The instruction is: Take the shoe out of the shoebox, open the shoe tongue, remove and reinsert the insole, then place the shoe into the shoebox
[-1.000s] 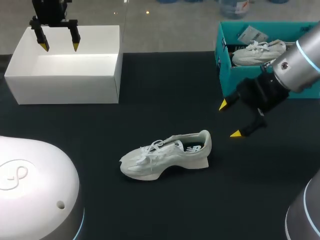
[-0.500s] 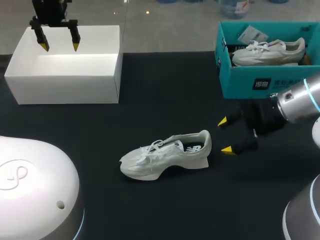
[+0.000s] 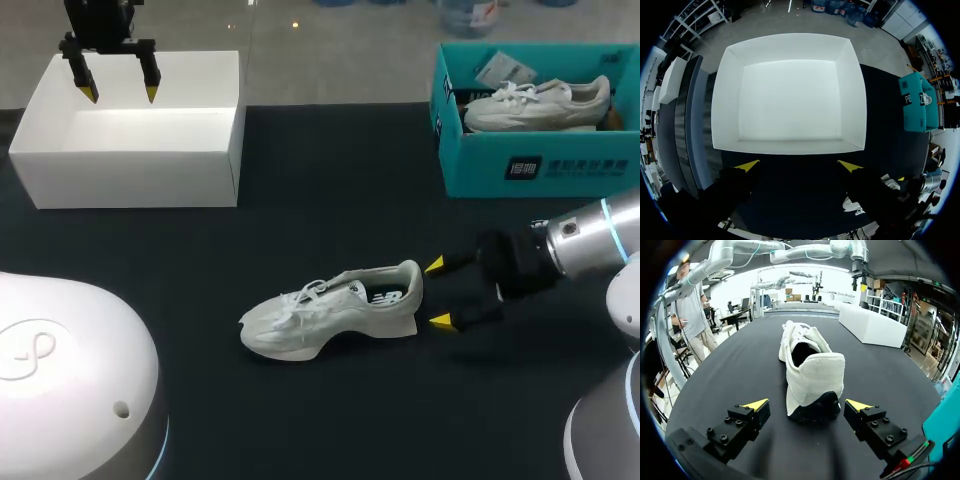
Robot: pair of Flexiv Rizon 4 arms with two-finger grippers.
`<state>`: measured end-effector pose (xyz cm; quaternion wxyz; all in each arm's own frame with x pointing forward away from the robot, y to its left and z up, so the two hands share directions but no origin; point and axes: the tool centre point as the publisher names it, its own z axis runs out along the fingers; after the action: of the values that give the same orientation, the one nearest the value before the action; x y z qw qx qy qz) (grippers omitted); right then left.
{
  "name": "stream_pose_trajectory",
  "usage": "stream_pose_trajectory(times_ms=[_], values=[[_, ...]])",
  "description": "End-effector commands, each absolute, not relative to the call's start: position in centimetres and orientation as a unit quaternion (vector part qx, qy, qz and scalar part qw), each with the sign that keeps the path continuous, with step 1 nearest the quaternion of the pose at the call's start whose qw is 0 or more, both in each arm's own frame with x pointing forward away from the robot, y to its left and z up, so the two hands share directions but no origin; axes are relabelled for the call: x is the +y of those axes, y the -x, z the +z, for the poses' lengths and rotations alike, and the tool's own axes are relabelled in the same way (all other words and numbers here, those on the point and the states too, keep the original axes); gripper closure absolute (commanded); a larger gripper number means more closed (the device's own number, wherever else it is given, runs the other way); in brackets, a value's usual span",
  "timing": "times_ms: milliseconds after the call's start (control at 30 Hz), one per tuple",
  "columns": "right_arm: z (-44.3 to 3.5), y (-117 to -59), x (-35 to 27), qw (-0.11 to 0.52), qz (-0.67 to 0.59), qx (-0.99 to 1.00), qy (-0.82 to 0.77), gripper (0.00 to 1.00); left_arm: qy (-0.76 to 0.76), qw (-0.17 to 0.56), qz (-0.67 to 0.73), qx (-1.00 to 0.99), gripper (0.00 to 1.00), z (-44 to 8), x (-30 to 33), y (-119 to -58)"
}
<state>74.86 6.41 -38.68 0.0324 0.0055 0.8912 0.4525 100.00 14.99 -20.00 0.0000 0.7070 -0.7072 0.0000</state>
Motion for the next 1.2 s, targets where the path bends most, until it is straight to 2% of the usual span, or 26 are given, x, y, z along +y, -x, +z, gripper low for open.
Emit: stream_pose_trajectory(times_ms=[33, 433, 1133, 1167, 1200], values=[[-39.9, -76.6, 7.2, 0.019, 0.457, 0.889, 0.006, 0.00, -0.707, 0.000, 0.000, -0.707, 0.00, -20.0, 15.0, -100.0], [-41.2, -78.4, 9.2, -0.001, 0.469, 0.883, 0.033, 0.00, -0.707, 0.000, 0.000, -0.707, 0.00, -20.0, 15.0, -100.0], [-42.9, -77.5, 12.5, -0.023, 0.491, 0.870, 0.035, 0.00, -0.707, 0.000, 0.000, -0.707, 0.00, -20.0, 15.0, -100.0], [-42.9, -77.4, 12.5, -0.023, 0.491, 0.870, 0.033, 0.35, -0.707, 0.000, 0.000, -0.707, 0.00, -20.0, 15.0, -100.0], [-42.9, -77.2, 12.6, -0.019, 0.488, 0.873, 0.026, 0.60, -0.707, 0.000, 0.000, -0.707, 0.00, -20.0, 15.0, -100.0]])
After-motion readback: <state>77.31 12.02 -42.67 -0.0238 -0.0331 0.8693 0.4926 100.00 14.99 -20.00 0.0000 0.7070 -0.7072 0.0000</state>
